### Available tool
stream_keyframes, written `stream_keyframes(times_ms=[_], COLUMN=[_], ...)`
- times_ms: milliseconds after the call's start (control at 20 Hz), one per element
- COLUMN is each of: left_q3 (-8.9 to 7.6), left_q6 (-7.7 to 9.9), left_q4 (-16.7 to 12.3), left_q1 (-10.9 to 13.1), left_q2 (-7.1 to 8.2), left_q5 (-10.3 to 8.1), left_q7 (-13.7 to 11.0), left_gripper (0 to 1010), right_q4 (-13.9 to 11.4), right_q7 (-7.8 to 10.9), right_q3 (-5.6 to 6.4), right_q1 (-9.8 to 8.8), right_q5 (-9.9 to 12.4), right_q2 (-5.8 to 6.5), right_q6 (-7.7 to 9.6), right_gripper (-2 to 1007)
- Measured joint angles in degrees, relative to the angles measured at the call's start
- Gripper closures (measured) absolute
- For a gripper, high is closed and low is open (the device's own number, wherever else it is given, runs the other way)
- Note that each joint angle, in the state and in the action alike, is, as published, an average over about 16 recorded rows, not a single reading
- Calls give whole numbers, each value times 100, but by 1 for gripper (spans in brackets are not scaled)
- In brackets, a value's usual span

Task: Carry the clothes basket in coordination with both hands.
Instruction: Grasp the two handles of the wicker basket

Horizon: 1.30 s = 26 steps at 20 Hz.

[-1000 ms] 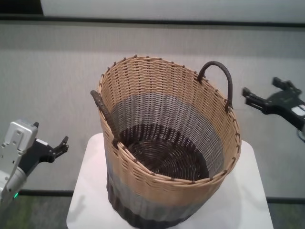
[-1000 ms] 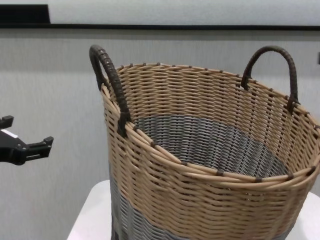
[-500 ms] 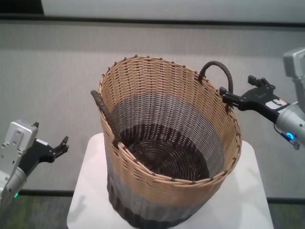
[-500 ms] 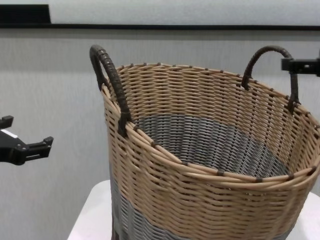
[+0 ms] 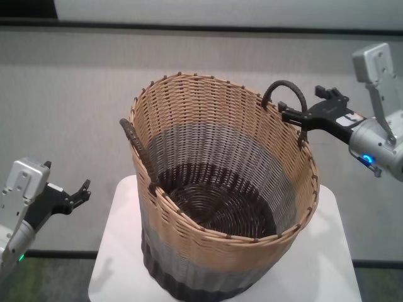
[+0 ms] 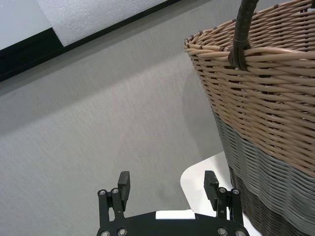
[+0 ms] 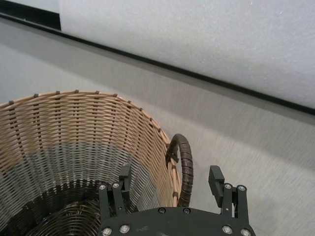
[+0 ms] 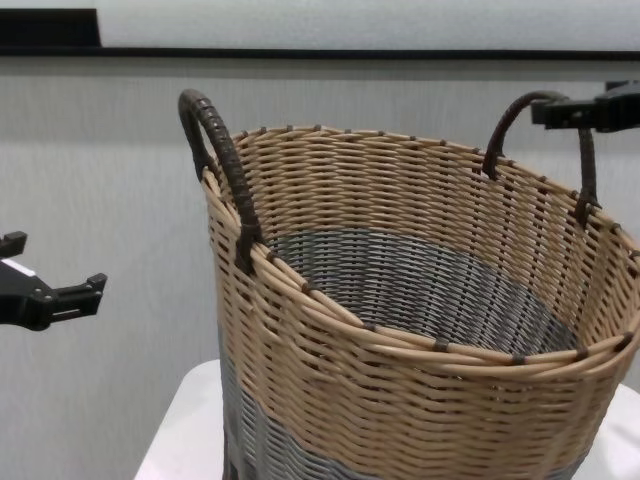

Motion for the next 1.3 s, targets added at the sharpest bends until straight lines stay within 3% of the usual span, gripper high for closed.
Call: stream_keyframes(times_ms=[500,950,1300], left_q3=[0,0,0], left_q6=[0,0,0], left_q4=[0,0,0], left_q1=[0,0,0], left_q2=[0,0,0], left_q5=[0,0,0], left_q7=[0,0,0], left_gripper=[10,10,10], right_q4=[577,933,1159], right_q7=[270,500,641], right_q3=[47,163,226], right_q1=[360,532,614], right_q5=[6,63,43], right_q2=[-269,-398,-495], right_q6=[183,349,359], right_gripper=[5,5,5])
